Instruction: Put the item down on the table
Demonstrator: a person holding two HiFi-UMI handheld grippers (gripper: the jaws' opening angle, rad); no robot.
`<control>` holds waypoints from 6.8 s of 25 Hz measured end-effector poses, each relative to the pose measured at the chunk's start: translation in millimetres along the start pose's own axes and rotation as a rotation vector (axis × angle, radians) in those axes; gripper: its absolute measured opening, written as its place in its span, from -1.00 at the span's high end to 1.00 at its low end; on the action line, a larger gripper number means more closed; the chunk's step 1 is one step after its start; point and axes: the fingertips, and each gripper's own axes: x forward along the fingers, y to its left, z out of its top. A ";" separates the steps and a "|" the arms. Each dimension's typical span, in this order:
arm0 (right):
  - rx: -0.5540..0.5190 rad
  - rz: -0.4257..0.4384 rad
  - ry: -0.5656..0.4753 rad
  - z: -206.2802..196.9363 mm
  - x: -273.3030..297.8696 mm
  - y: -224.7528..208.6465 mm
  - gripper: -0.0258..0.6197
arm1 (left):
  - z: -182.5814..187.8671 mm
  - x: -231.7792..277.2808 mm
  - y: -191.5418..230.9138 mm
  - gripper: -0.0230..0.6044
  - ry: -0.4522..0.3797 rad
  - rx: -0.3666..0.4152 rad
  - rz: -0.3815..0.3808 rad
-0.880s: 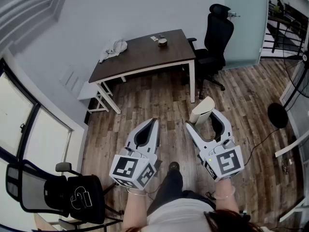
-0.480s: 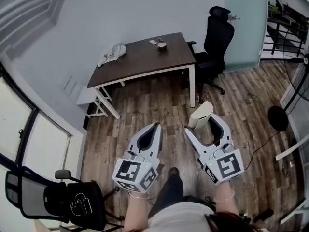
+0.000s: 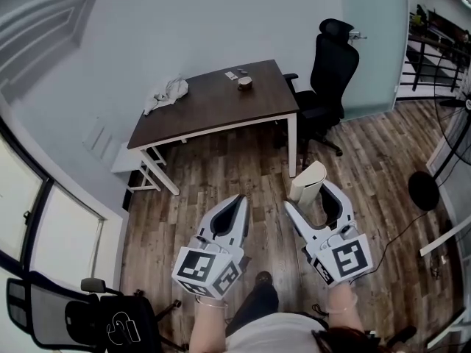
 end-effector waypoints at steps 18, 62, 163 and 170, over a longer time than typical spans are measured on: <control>-0.015 -0.040 0.000 -15.3 167.3 -39.5 -0.01 | 22.9 102.9 135.2 0.87 -0.009 0.007 -0.066; -0.011 -0.008 0.042 -96.7 451.8 -164.1 0.00 | 0.6 345.5 349.5 0.87 0.019 -0.021 -0.062; -0.430 0.448 0.987 -591.7 928.1 -351.5 0.01 | -60.1 703.0 755.5 0.87 0.135 -0.101 -0.062; -0.385 0.501 1.061 -618.5 935.8 -352.0 0.02 | -65.6 722.8 778.2 0.87 0.138 -0.104 -0.023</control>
